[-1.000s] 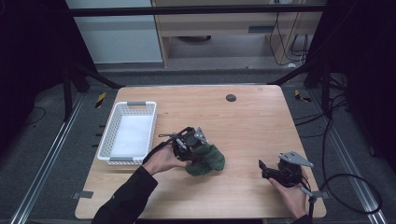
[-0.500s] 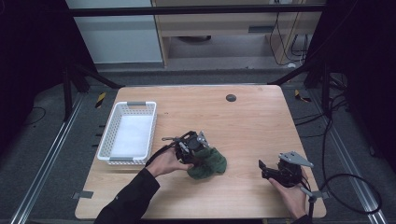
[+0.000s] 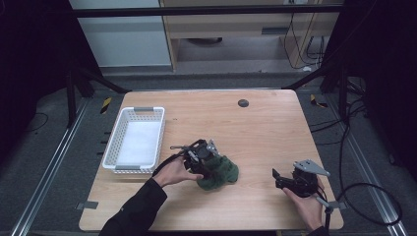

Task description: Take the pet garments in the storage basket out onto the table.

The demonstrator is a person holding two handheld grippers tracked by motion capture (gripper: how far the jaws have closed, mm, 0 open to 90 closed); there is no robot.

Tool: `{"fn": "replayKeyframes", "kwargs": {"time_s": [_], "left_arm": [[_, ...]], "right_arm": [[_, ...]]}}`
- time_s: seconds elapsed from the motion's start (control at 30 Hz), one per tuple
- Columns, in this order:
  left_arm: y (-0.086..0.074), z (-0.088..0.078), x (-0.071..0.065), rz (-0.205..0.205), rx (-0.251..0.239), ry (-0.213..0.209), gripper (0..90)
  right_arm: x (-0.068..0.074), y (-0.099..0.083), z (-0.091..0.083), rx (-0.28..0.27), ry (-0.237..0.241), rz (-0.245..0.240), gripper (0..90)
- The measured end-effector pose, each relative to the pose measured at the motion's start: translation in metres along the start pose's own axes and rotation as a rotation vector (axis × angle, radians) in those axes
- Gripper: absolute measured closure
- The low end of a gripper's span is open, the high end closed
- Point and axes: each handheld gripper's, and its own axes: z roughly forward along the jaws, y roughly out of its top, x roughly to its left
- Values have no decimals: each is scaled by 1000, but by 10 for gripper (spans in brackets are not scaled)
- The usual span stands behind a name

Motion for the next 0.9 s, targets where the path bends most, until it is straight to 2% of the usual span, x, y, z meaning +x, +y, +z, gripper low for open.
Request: {"fn": "replayKeyframes", "kwargs": {"time_s": [0.2, 0.3, 0.5, 0.9], "left_arm": [[-1, -6, 1, -8, -29, 3, 338], [-3, -11, 2, -12, -45, 17, 312], [-7, -23, 2, -29, -99, 24, 283], [-27, -39, 1, -99, -195, 73, 249]], "right_arm": [[0, 0, 0, 1, 0, 1, 119], [0, 0, 0, -1, 0, 2, 119], [0, 0, 0, -1, 0, 2, 118], [0, 0, -1, 0, -2, 8, 116]]}}
